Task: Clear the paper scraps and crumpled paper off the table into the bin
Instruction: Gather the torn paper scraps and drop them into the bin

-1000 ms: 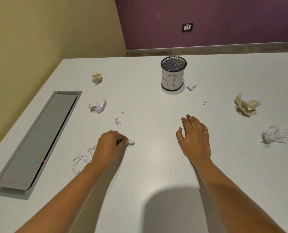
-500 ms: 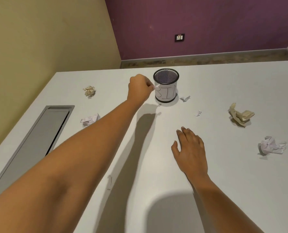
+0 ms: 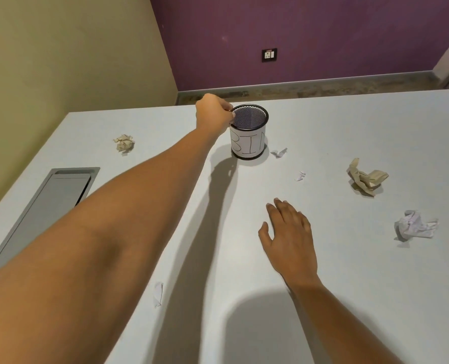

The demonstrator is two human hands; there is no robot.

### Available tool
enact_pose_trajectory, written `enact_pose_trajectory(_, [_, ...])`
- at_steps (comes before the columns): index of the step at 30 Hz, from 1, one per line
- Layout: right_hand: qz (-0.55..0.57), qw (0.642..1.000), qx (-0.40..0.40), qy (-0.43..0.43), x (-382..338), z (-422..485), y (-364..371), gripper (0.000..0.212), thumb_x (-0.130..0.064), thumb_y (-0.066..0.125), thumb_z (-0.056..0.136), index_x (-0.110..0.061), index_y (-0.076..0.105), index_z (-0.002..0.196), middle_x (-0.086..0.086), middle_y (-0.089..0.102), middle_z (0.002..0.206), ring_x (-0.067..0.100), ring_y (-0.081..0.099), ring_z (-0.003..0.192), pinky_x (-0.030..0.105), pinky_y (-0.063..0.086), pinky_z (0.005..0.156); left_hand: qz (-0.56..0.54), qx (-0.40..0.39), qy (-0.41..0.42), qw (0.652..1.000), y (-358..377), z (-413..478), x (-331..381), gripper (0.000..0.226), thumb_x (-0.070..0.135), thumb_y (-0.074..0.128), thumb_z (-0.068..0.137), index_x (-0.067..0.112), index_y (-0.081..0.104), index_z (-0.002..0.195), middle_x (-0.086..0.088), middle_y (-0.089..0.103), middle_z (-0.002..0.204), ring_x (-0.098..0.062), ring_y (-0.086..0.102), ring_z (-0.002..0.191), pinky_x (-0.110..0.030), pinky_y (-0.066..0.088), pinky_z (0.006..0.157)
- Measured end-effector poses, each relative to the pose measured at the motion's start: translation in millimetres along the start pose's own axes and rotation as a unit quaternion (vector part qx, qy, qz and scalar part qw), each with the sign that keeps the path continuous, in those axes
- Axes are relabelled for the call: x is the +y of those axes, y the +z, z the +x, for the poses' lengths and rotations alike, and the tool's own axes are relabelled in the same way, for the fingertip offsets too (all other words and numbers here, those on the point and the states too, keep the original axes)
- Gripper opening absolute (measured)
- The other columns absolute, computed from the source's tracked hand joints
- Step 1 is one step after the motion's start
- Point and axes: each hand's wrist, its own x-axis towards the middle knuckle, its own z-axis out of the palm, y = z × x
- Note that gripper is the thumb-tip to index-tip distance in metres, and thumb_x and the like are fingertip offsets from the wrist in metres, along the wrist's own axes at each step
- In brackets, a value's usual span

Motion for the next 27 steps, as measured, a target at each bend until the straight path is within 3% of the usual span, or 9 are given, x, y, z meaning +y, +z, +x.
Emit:
enact_pose_trajectory(3, [0.006, 1.0, -0.001, 0.001, 0, 0, 0, 0.042, -0.026, 0.047, 0.091, -0.014, 0.049, 0.13, 0.006, 0.048, 0.142, 0.02, 0.04, 0.134, 0.04, 0.027, 0.113, 0.021, -0.013, 0.029, 0.999, -22, -20, -27, 0.019, 0.002, 0.064, 0.082, -0.002, 0.069, 0.099, -0.019, 0.07, 0.094, -0.016, 0.059, 0.061, -0.031, 0.059, 0.076])
enact_pose_trajectory(6, [0.001, 1.0, -0.003, -0.001, -1, 0, 0, 0.042, -0.026, 0.046, 0.091, -0.013, 0.049, 0.131, 0.006, 0.047, 0.142, 0.02, 0.039, 0.135, 0.04, 0.026, 0.113, 0.112, -0.062, 0.057, 0.99, -54, -49, -62, 0.02, 0.011, 0.07, 0.079, 0.005, 0.071, 0.099, -0.01, 0.07, 0.092, -0.005, 0.054, 0.055, -0.014, 0.049, 0.058])
enact_pose_trajectory(10, [0.001, 1.0, -0.006, 0.0, -1, 0, 0, 0.042, -0.026, 0.045, 0.091, -0.014, 0.047, 0.132, 0.005, 0.045, 0.143, 0.019, 0.037, 0.136, 0.039, 0.025, 0.114, 0.224, -0.152, 0.041, 0.962, -92, -85, -106, 0.032, 0.024, 0.075, 0.075, 0.012, 0.069, 0.104, -0.005, 0.069, 0.107, -0.017, 0.063, 0.083, -0.02, 0.039, 0.075])
enact_pose_trajectory(14, [0.001, 1.0, -0.002, 0.0, 0, 0, 0, 0.042, -0.026, 0.045, 0.091, -0.014, 0.048, 0.131, 0.006, 0.046, 0.143, 0.02, 0.038, 0.135, 0.039, 0.026, 0.113, 0.276, -0.182, 0.018, 0.944, -105, -109, -140, 0.046, 0.017, 0.072, 0.078, 0.012, 0.059, 0.122, -0.011, 0.062, 0.125, -0.025, 0.058, 0.112, -0.028, 0.044, 0.085])
enact_pose_trajectory(19, [0.001, 1.0, 0.004, -0.001, 0, 0, 1, 0.041, -0.025, 0.047, 0.091, -0.013, 0.05, 0.129, 0.007, 0.048, 0.141, 0.021, 0.041, 0.133, 0.041, 0.028, 0.112, 0.307, -0.215, 0.024, 0.927, -94, -117, -166, 0.055, 0.013, 0.064, 0.084, 0.019, 0.044, 0.135, -0.012, 0.046, 0.142, -0.032, 0.052, 0.12, -0.035, 0.039, 0.1])
enact_pose_trajectory(22, [0.0, 1.0, 0.007, -0.002, 0, 0, 1, 0.041, -0.025, 0.048, 0.09, -0.012, 0.05, 0.129, 0.007, 0.049, 0.14, 0.022, 0.042, 0.132, 0.041, 0.029, 0.111, 0.323, -0.198, 0.032, 0.925, -85, -120, -173, 0.049, 0.013, 0.057, 0.089, 0.025, 0.045, 0.135, -0.008, 0.036, 0.149, -0.022, 0.036, 0.138, -0.035, 0.034, 0.106])
enact_pose_trajectory(27, [0.003, 1.0, 0.003, -0.001, 0, 0, 0, 0.041, -0.024, 0.048, 0.09, -0.012, 0.05, 0.129, 0.008, 0.049, 0.14, 0.023, 0.042, 0.133, 0.041, 0.029, 0.111, 0.339, -0.121, 0.074, 0.93, -76, -131, -178, 0.039, 0.0, 0.044, 0.092, 0.015, 0.056, 0.126, -0.014, 0.045, 0.143, -0.027, 0.048, 0.129, -0.033, 0.039, 0.102])
